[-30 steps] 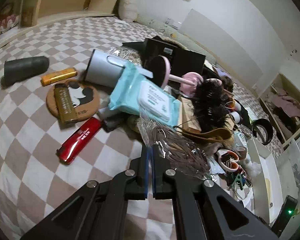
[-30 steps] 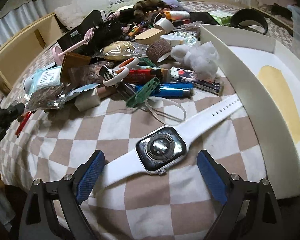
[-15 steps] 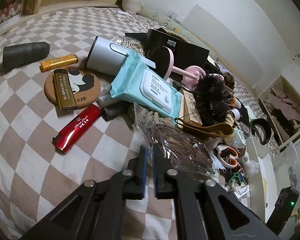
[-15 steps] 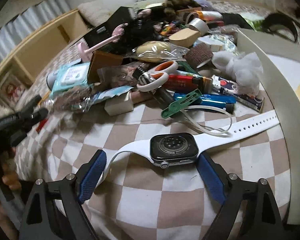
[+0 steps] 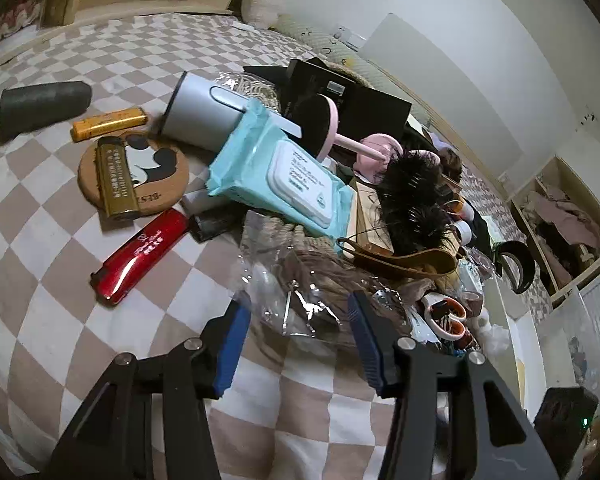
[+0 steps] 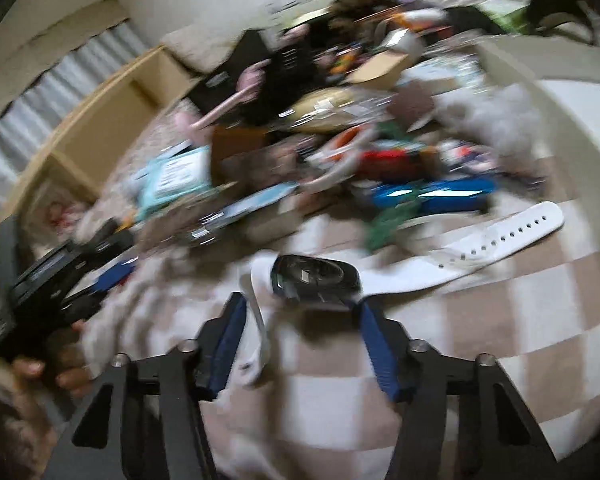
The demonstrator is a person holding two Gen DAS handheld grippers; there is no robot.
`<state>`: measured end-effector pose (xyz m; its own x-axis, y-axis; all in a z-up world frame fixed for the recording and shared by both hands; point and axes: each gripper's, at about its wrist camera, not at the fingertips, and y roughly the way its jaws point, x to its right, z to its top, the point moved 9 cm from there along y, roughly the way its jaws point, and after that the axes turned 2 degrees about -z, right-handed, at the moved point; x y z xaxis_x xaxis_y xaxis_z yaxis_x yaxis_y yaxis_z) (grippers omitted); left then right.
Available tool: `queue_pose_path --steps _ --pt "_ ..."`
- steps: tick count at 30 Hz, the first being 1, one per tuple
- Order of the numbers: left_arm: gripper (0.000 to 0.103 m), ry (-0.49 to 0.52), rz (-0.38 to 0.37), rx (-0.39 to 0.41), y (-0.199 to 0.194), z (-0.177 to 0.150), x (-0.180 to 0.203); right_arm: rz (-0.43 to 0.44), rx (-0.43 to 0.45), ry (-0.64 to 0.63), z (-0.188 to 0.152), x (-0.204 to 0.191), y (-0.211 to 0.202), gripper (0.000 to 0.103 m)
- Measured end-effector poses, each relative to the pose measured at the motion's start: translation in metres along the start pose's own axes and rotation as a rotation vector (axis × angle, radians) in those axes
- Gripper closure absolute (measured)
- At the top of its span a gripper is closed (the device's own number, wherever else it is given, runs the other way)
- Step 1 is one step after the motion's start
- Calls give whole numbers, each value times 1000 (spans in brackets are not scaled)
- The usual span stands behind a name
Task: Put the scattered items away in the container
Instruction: 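Close the right gripper on the white smartwatch while the left gripper approaches the bagged brown cord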
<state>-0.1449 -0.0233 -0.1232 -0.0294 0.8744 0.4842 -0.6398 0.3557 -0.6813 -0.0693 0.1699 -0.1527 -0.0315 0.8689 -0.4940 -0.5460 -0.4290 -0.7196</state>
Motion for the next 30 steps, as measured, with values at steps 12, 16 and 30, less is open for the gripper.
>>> queue_pose_path --steps 12,16,30 --pt "78 -11 18 -54 23 -3 0 42 -63 -69 -24 -29 -8 53" --pt "80 72 133 -34 14 -4 -8 -43 34 -47 -6 -6 -31 16" --pt "63 -10 118 -21 3 -2 -27 -147 -114 -719 23 -34 -3 29"
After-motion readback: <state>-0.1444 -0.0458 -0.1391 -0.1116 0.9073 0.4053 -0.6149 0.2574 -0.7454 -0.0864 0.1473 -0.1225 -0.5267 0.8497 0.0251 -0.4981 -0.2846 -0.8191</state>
